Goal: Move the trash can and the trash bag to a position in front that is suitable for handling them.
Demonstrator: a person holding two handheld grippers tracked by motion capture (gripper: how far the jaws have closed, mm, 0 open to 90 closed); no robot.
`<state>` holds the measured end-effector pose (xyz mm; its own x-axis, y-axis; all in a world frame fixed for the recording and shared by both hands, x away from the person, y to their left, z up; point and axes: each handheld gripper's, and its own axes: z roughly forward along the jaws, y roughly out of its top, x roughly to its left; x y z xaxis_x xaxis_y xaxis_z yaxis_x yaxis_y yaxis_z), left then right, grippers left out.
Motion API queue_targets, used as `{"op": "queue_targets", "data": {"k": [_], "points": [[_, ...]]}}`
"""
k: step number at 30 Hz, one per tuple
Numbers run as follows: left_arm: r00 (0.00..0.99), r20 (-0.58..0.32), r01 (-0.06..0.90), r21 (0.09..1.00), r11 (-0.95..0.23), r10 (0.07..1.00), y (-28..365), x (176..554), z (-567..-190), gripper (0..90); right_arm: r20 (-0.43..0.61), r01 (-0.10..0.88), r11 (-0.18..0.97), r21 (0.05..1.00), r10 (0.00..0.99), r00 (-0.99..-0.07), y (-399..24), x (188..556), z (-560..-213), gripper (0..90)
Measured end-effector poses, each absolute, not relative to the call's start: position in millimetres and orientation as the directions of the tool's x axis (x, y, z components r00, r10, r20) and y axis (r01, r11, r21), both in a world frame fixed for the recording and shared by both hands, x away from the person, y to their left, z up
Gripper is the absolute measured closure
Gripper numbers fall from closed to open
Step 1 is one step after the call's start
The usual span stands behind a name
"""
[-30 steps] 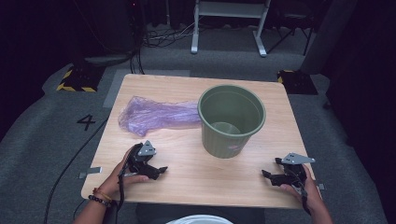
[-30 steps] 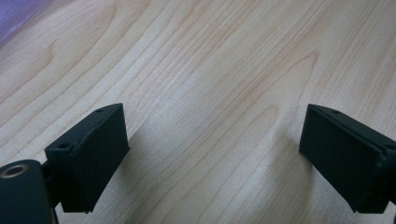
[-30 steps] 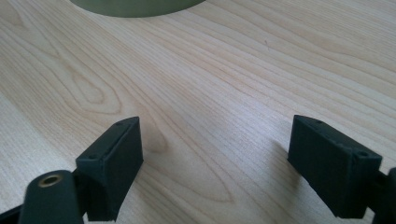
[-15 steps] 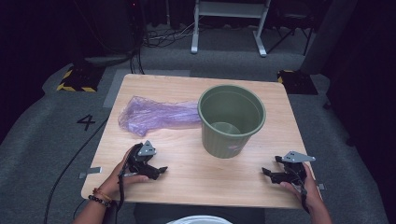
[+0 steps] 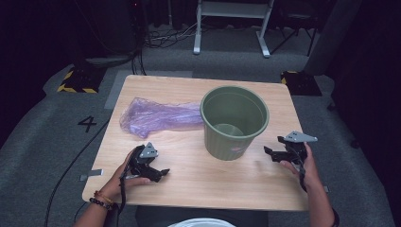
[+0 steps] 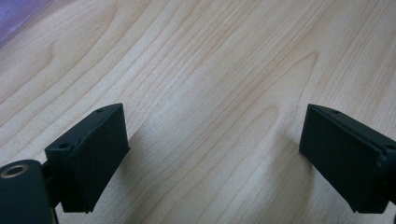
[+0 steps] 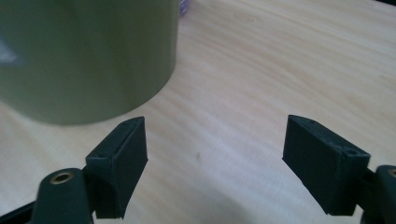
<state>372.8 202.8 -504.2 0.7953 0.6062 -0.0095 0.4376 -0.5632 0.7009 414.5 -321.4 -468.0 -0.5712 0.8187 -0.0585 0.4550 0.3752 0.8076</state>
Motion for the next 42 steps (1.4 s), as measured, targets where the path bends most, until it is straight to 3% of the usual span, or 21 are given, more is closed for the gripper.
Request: {"op": "queue_targets", "data": {"k": [10, 42], "points": [[0.795, -0.009, 0.438, 0.701, -0.563, 0.606, 203, 373, -504, 7.8, -0.012, 0.431, 0.303, 0.85, 0.828, -0.56, -313, 445, -460, 24.1], [0.795, -0.011, 0.439, 0.701, -0.562, 0.607, 203, 373, -504, 7.8, 0.021, 0.354, 0.282, 0.892, 0.756, -0.654, -293, 455, -456, 27.8]]}}
